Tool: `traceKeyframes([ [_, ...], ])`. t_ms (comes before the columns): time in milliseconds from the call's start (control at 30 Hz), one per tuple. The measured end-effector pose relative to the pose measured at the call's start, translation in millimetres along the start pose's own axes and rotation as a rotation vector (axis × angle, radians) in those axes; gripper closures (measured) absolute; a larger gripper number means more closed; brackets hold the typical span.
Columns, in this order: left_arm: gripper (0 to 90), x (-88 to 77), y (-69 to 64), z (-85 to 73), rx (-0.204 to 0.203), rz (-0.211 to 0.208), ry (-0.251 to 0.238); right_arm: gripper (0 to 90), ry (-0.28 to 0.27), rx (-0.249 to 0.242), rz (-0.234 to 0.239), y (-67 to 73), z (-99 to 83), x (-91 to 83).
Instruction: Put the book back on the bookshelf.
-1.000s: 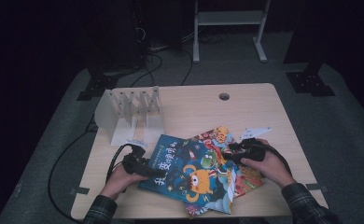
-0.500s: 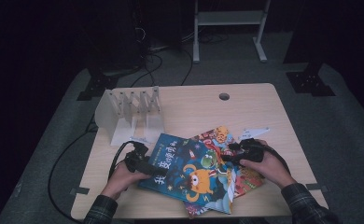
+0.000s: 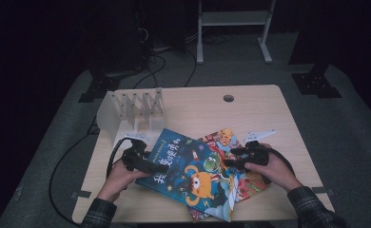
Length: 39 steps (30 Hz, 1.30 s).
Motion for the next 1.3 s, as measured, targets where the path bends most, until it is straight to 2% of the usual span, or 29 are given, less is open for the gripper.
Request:
traceKeyframes([
  [200, 1.5, -9.0, -10.1, 6.2, 0.017, -0.010, -0.029, 30.5, 0.004, 0.004, 0.054, 2.8, 1.2, -0.2],
  [433, 1.6, -13.6, -20.0, 14.5, 0.034, -0.006, -0.039, 30.3, 0.000, 0.014, 0.060, 2.7, 2.0, -2.4],
  [600, 1.8, -18.6, -29.5, 20.8, 0.060, -0.007, -0.041, 30.1, -0.008, 0.016, 0.065, 2.2, 2.1, -4.4],
  [767, 2.9, -22.4, -35.1, 27.9, 0.074, -0.009, -0.031, 29.5, -0.015, 0.012, 0.064, 1.9, 2.2, -5.9],
  [967, 7.8, -27.6, -40.8, 39.3, 0.085, -0.004, -0.015, 29.1, -0.023, 0.011, 0.064, 1.3, 2.5, -7.7],
  [1100, 14.3, -31.7, -43.5, 48.0, 0.073, -0.011, -0.007, 28.9, -0.028, 0.010, 0.066, 0.9, 2.6, -8.9],
  [1200, 16.8, -33.2, -47.5, 54.6, 0.083, 0.003, 0.004, 28.5, -0.032, 0.011, 0.066, 0.8, 2.8, -9.7],
  [1300, 21.3, -36.6, -51.8, 61.6, 0.086, -0.013, 0.000, 27.5, -0.035, 0.010, 0.066, 0.4, 2.9, -11.0],
])
Point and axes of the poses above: each handheld gripper's, and its own axes: x roughly forward along the jaws, z roughly out of its top, y roughly to its left, the point moved 1 cm from there along x, roughly forward along the jaws, and after that the axes turned 11 degrees about -x, right-handed, at the moved point
